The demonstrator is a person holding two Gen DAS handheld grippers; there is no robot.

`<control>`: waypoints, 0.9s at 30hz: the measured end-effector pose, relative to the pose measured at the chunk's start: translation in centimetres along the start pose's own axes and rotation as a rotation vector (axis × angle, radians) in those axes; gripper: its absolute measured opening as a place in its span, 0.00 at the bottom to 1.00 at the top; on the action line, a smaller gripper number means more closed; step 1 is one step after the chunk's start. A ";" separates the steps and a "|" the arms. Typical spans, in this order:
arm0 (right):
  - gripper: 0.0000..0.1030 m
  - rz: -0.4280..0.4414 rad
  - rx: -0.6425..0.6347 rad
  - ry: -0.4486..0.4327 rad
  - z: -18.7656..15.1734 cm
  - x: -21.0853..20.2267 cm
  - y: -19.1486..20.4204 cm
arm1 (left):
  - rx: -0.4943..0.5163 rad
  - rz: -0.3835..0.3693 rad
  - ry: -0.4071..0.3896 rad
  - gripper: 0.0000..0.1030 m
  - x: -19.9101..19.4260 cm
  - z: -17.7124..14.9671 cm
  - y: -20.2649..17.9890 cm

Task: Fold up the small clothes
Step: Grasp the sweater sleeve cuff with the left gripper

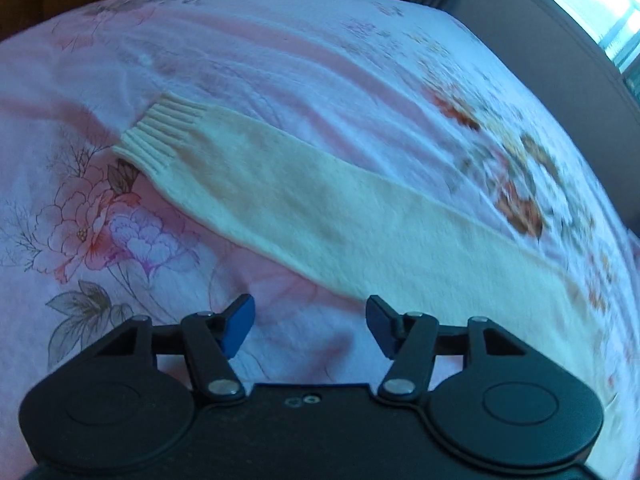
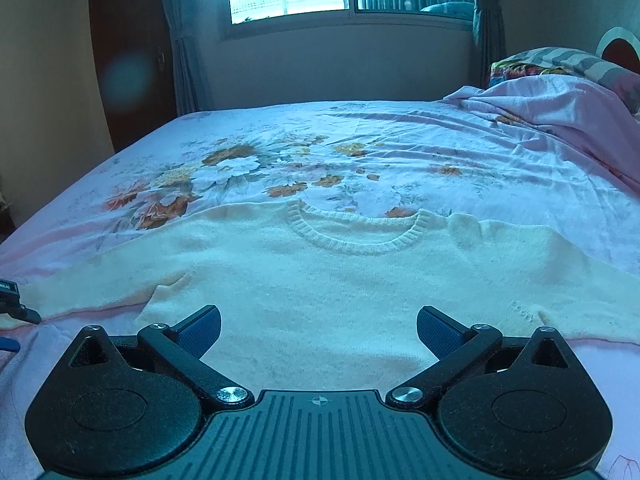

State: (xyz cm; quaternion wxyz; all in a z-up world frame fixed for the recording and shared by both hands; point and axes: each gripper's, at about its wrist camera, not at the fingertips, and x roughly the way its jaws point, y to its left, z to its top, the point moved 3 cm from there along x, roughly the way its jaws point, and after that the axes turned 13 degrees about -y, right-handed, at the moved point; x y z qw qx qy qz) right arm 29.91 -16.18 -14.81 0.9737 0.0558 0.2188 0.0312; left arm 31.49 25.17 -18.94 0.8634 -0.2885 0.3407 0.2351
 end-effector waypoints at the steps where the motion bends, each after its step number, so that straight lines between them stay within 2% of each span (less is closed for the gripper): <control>1: 1.00 0.001 -0.002 0.004 -0.1 0.2 0.0 | -0.037 -0.004 0.001 0.58 0.0 0.3 0.6; 6: 1.00 0.001 0.000 0.014 -0.6 0.6 -0.1 | -0.201 -0.014 -0.052 0.58 0.1 1.3 4.1; 12: 1.00 -0.004 -0.002 0.026 -0.9 1.0 -0.1 | -0.366 -0.074 -0.116 0.51 2.1 3.0 6.2; 14: 1.00 -0.006 -0.004 0.029 -1.1 1.1 -0.2 | -0.397 -0.072 -0.142 0.35 2.9 3.6 6.7; 15: 1.00 -0.009 -0.006 0.029 -1.2 1.2 -0.2 | -0.400 -0.071 -0.148 0.31 3.3 3.8 6.8; 17: 1.00 -0.011 -0.007 0.031 -1.3 1.3 -0.2 | -0.407 -0.062 -0.156 0.10 3.7 4.1 7.0; 18: 1.00 -0.013 -0.008 0.030 -1.3 1.3 -0.2 | -0.396 -0.051 -0.156 0.06 3.8 4.2 6.9; 20: 1.00 -0.014 -0.009 0.032 -1.4 1.4 -0.3 | -0.359 -0.037 -0.162 0.05 3.6 4.5 6.3; 22: 1.00 -0.016 0.001 0.039 -1.5 1.6 -0.5 | -0.301 -0.053 -0.193 0.02 2.8 5.0 4.9; 24: 1.00 -0.017 0.018 0.043 -1.5 1.6 -0.7 | -0.202 -0.095 -0.242 0.02 1.1 5.8 2.4; 27: 1.00 -0.012 0.040 0.049 -1.5 1.4 -1.2 | 0.015 -0.231 -0.285 0.02 -2.3 6.1 -4.1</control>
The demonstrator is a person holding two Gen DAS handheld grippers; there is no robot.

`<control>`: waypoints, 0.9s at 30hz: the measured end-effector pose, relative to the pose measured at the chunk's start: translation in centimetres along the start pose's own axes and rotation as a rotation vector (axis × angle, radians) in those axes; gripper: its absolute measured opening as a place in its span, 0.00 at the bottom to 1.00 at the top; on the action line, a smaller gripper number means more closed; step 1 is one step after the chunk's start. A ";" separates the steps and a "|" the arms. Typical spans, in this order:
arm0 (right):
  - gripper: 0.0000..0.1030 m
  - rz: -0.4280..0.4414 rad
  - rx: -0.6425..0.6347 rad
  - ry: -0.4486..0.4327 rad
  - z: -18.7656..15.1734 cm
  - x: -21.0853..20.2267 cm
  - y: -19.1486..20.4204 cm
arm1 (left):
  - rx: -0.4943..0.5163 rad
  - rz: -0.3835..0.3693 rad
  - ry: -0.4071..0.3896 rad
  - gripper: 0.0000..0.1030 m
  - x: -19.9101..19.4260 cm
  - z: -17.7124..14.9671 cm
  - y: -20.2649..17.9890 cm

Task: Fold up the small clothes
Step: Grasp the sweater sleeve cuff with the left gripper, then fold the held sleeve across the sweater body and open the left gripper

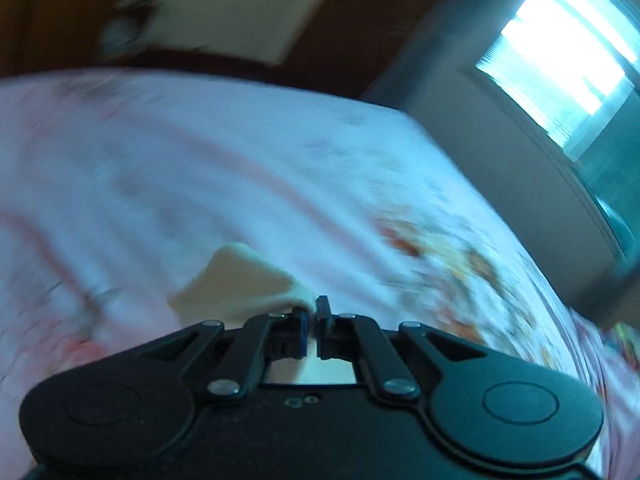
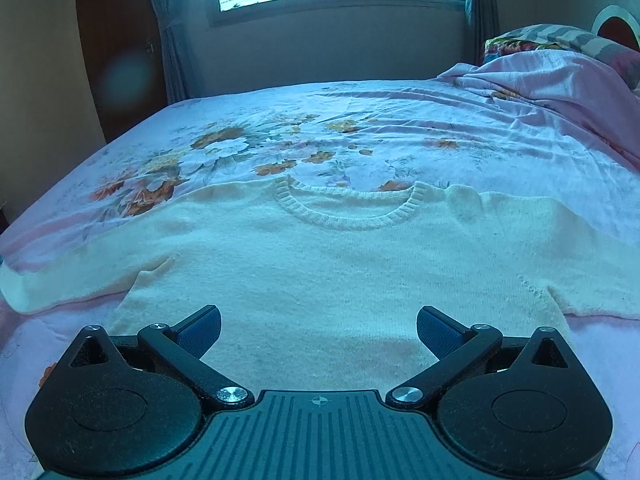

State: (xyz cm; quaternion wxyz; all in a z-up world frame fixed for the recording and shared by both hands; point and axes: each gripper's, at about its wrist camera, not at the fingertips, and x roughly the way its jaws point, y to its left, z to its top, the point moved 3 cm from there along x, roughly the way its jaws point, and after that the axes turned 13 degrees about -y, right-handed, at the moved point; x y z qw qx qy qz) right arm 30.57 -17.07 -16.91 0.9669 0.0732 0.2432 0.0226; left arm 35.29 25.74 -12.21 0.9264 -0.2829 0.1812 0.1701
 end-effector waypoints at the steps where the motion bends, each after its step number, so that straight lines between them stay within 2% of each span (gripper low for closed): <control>1: 1.00 0.001 0.008 0.002 0.0 -0.1 -0.2 | 0.061 -0.073 0.007 0.02 -0.7 0.0 -2.9; 3: 1.00 -0.004 0.032 0.010 0.0 -0.3 -0.9 | 0.174 -0.241 0.043 0.02 -1.7 -1.0 -9.2; 6: 1.00 -0.018 0.060 0.015 0.0 -0.9 -2.3 | 0.298 -0.478 0.152 0.02 -3.6 -5.1 -17.9; 8: 1.00 -0.034 0.069 0.013 0.1 -1.6 -3.4 | 0.372 -0.608 0.268 0.02 -4.9 -10.0 -22.6; 10: 1.00 -0.052 0.078 0.013 0.1 -2.3 -4.7 | 0.434 -0.685 0.404 0.02 -6.1 -15.3 -25.2; 13: 1.00 -0.078 0.103 0.025 -0.2 -3.3 -6.9 | 0.515 -0.675 0.553 0.09 -6.7 -22.0 -25.6; 14: 1.00 -0.082 0.111 0.028 -0.2 -3.5 -7.4 | 0.524 -0.655 0.589 0.12 -6.9 -23.0 -24.9; 15: 1.00 -0.082 0.125 0.031 -0.3 -3.8 -8.0 | 0.507 -0.643 0.606 0.11 -6.8 -23.2 -24.3; 16: 1.00 -0.077 0.140 0.035 -0.4 -4.0 -8.5 | 0.484 -0.643 0.605 0.16 -7.0 -22.7 -23.7; 20: 1.00 -0.034 0.198 0.050 -0.5 -3.8 -8.8 | 0.443 -0.621 0.470 0.27 -8.6 -18.1 -21.9; 22: 1.00 0.008 0.237 0.057 -0.2 -3.0 -8.4 | 0.487 -0.543 0.383 0.29 -8.0 -16.1 -21.2; 25: 0.99 0.021 0.250 0.069 0.3 -1.4 -7.6 | 0.501 -0.436 0.340 0.30 -6.3 -14.8 -19.3; 26: 0.79 0.028 0.273 0.072 0.6 -1.1 -7.6 | 0.502 -0.414 0.335 0.30 -5.7 -14.6 -18.9; 27: 0.64 0.036 0.291 0.079 0.9 -0.7 -7.4 | 0.504 -0.403 0.332 0.30 -5.2 -14.6 -18.7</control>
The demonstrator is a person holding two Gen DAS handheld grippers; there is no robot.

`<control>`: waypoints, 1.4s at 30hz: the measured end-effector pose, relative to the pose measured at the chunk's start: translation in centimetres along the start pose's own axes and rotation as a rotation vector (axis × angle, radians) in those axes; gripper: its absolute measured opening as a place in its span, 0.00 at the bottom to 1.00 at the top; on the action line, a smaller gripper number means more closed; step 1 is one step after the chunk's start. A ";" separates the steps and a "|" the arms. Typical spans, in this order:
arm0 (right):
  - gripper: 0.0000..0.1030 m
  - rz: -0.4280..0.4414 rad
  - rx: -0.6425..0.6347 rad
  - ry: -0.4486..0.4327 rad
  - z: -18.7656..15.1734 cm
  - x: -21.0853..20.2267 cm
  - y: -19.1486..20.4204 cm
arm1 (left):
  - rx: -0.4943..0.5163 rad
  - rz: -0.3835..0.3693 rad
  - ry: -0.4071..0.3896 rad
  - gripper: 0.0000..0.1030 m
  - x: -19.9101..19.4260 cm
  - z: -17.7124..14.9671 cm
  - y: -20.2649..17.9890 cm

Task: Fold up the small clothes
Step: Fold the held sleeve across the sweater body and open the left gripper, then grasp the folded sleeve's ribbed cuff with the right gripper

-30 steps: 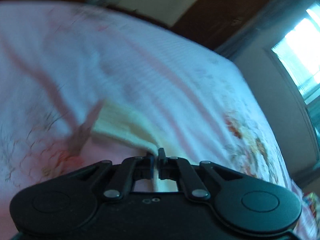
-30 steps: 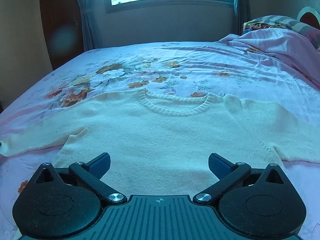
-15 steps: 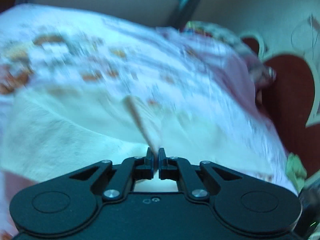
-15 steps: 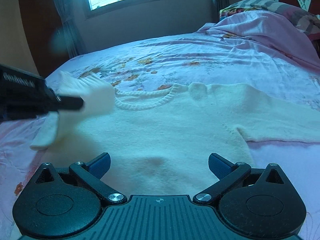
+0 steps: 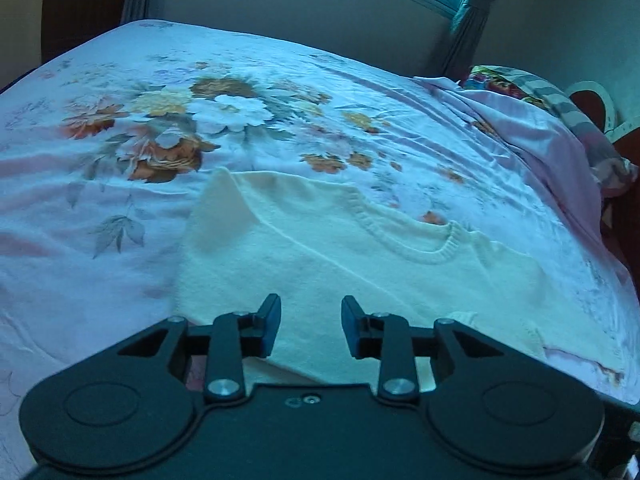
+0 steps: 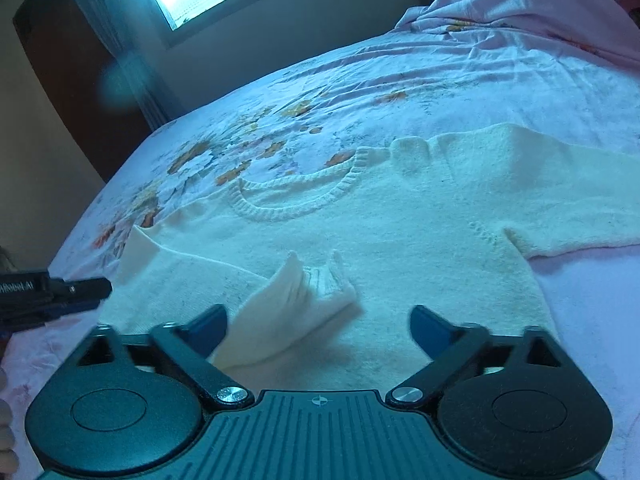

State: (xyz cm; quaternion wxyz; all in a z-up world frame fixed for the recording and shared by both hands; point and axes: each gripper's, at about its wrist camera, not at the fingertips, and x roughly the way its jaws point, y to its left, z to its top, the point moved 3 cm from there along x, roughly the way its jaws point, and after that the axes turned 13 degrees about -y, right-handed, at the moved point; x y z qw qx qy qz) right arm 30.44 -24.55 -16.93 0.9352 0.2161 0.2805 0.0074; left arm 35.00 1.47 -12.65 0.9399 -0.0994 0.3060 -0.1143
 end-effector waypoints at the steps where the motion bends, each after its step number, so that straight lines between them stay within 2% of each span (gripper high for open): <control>1: 0.49 0.004 0.003 0.017 0.1 0.3 0.4 | 0.004 0.008 0.003 0.29 0.3 -0.2 0.2; 7: 0.50 0.034 0.007 0.051 0.8 3.2 3.0 | -0.012 0.008 0.016 0.29 0.6 -1.5 0.6; 10: 0.49 -0.011 -0.017 0.117 0.5 5.6 3.3 | -0.012 0.010 0.020 0.31 0.7 -1.8 0.9; 11: 0.43 -0.010 -0.006 0.129 0.4 5.9 3.1 | -0.009 0.016 0.018 0.31 0.8 -1.9 1.0; 12: 0.28 -0.005 -0.003 0.125 0.4 5.9 2.9 | -0.008 0.019 0.018 0.31 0.8 -2.0 1.0; 13: 0.03 0.006 0.000 0.116 0.6 5.3 2.7 | -0.008 0.020 0.018 0.31 0.9 -2.0 1.0; 17: 0.02 -0.004 -0.020 -0.005 0.9 -0.2 1.3 | 0.004 0.006 0.022 0.32 0.9 -2.6 0.7; 21: 0.02 -0.040 0.034 0.080 -1.9 -3.8 -2.1 | 0.010 0.009 0.050 0.32 1.3 -3.8 0.4; 24: 0.03 -0.053 0.083 0.135 -3.2 -4.9 -4.1 | 0.007 0.025 0.061 0.32 1.4 -4.3 0.6; 25: 0.04 -0.044 0.111 0.131 -3.1 -5.3 -4.6 | 0.007 0.029 0.060 0.32 1.3 -4.4 0.6; 27: 0.19 -0.042 0.121 0.101 -2.3 -5.6 -5.1 | 0.006 0.033 0.059 0.33 1.2 -4.3 0.7; 29: 0.60 -0.055 0.141 0.077 -1.6 -5.3 -5.7 | 0.007 0.038 0.057 0.33 1.0 -4.2 0.8; 33: 0.61 -0.047 0.202 0.074 -0.7 -2.9 -6.8 | -0.001 0.044 0.060 0.35 1.1 -4.1 0.7; 34: 0.58 -0.049 0.211 0.070 -0.6 -2.4 -6.9 | 0.000 0.043 0.061 0.35 1.1 -4.2 0.6; 35: 0.44 -0.054 0.204 0.064 -0.4 -2.0 -6.9 | 0.004 0.043 0.062 0.36 1.1 -4.2 0.5; 36: 0.35 -0.050 0.186 0.055 -0.2 -1.6 -6.9 | 0.009 0.043 0.061 0.36 1.1 -4.3 0.4; 37: 0.14 -0.049 0.169 0.052 -0.1 -1.2 -6.7 | 0.016 0.044 0.060 0.36 1.1 -4.3 0.3; 38: 0.06 -0.048 0.161 0.053 -0.1 -0.9 -6.7 | 0.022 0.045 0.058 0.36 1.1 -4.3 0.2; 42: 0.04 -0.043 0.106 -0.027 1.3 -0.9 -6.3 | 0.031 0.044 0.038 0.36 1.3 -4.0 -0.1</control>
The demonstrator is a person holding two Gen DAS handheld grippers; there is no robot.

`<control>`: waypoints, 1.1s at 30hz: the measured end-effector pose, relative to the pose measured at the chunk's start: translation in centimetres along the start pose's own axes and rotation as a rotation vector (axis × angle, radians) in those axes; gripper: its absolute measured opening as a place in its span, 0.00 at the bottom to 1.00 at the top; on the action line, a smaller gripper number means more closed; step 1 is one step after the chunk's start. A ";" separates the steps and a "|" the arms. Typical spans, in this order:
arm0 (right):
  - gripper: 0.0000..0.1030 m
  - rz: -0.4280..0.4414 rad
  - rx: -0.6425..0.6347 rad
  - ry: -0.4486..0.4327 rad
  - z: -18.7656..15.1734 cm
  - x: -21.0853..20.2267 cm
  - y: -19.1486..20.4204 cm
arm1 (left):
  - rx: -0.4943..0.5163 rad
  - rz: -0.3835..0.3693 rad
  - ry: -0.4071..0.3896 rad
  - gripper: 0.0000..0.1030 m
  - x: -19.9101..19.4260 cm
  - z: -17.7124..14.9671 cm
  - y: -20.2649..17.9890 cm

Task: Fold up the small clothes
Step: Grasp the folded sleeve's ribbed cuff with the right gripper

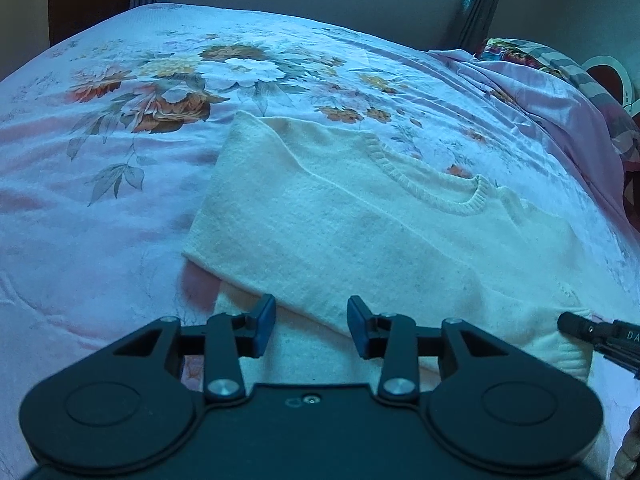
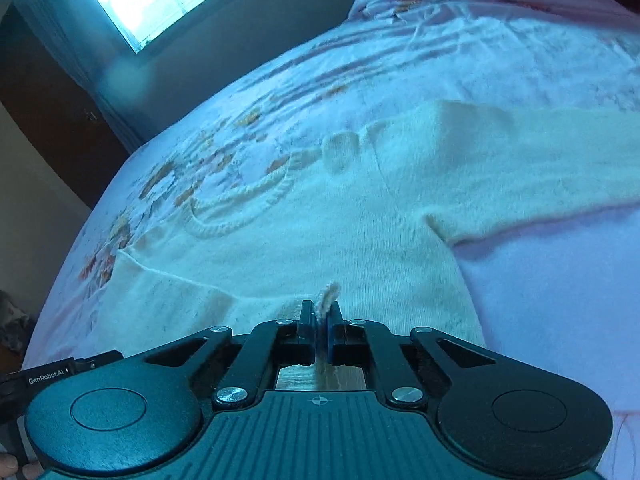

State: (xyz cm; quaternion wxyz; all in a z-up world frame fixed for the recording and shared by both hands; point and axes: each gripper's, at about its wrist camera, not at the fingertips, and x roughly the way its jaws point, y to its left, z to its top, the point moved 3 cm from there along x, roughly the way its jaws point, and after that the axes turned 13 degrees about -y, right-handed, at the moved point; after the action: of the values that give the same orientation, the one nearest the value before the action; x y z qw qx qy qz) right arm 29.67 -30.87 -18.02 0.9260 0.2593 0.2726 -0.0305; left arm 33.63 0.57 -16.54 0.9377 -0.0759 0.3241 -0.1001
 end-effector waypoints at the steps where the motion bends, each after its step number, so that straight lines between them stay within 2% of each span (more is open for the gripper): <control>1: 0.04 0.000 0.000 -0.019 0.6 -0.1 -0.1 | 0.001 -0.003 -0.008 0.36 0.1 0.2 -0.1; 4: 0.04 -0.054 -0.010 -0.046 1.6 -0.1 -1.4 | -0.002 -0.005 -0.015 0.37 0.7 0.8 -0.5; 6: 0.04 -0.098 0.007 -0.027 1.1 0.2 -2.9 | -0.004 -0.007 -0.014 0.38 1.3 0.8 -0.7; 8: 0.04 -0.099 -0.003 0.018 0.3 0.8 -3.6 | 0.002 0.000 -0.005 0.39 1.8 0.5 -0.9; 11: 0.04 -0.140 -0.074 -0.054 0.5 0.1 -3.5 | 0.015 0.009 -0.001 0.39 1.9 0.1 -1.1; 13: 0.03 -0.151 -0.068 -0.112 1.5 -0.4 -3.5 | 0.012 0.009 -0.004 0.41 1.7 0.2 -1.1; 17: 0.03 -0.152 -0.066 -0.059 1.2 0.5 -4.1 | 0.019 0.012 0.002 0.43 1.6 0.1 -1.1; 19: 0.04 -0.121 0.024 -0.030 1.2 -0.3 -4.7 | 0.017 0.004 0.001 0.46 1.3 -0.1 -1.0; 21: 0.10 -0.086 0.110 0.004 0.9 -0.9 -5.3 | 0.019 0.014 0.002 0.48 1.2 -0.3 -0.8; 25: 0.10 -0.091 0.075 0.031 0.1 -0.8 -4.6 | 0.006 0.016 0.002 0.48 1.0 -0.6 -0.4; 27: 0.25 -0.079 0.084 0.041 0.2 -0.3 -4.3 | 0.011 0.020 0.002 0.48 0.9 -0.7 -0.4; 28: 0.40 -0.059 0.104 0.043 0.2 -0.2 -4.2 | 0.013 0.022 0.003 0.48 0.9 -0.7 -0.4; 29: 0.43 -0.050 0.114 0.041 0.3 -0.2 -4.1 | 0.010 0.020 0.003 0.48 0.9 -0.7 -0.4; 31: 0.43 -0.063 0.077 0.034 0.3 0.1 -3.3 | 0.005 0.021 0.003 0.48 1.0 -0.6 -0.3; 33: 0.30 -0.074 0.055 0.015 0.1 0.2 -2.8 | -0.001 0.023 0.002 0.48 1.1 -0.6 -0.3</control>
State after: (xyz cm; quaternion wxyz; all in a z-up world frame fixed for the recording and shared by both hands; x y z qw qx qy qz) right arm 29.31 -33.34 -19.41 0.9147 0.2747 0.2881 -0.0702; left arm 34.08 -0.01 -17.59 0.9383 -0.0728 0.3261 -0.0892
